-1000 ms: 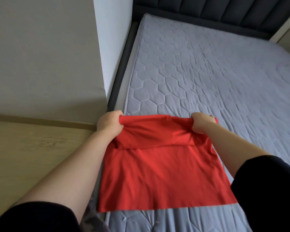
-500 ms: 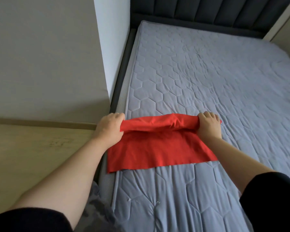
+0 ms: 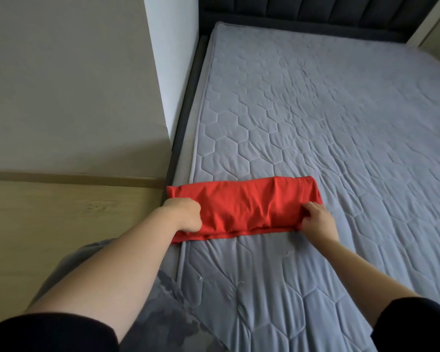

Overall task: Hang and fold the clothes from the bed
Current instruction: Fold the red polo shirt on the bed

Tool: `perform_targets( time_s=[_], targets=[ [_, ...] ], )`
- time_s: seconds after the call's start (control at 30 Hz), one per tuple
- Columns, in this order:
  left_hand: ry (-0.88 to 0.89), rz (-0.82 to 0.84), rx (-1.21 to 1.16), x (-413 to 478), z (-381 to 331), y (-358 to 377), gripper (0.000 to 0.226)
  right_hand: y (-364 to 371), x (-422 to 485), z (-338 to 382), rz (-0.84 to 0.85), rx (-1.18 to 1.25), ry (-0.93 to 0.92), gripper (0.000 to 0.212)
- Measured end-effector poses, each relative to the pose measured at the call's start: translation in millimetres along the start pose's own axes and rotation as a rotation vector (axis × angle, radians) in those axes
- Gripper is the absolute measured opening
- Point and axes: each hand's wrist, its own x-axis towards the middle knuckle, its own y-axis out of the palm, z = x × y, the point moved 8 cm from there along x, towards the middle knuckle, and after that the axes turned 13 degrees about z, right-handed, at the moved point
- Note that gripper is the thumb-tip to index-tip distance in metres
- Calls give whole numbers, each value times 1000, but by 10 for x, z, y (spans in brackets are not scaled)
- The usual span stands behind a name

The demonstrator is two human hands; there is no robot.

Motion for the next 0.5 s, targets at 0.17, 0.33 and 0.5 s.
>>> perform_targets(
  time_s=[0.17, 0.33, 0.5],
  targets=[
    [52, -608, -201, 7, -146, -434, 36, -300, 248, -236, -219, 287, 263, 16],
    [136, -429, -124, 314, -436, -206, 65, -238, 564, -543, -94, 542, 500, 45],
    [175, -235, 82, 528, -498, 278, 73, -175, 769, -611, -30, 783, 526, 35]
  ],
)
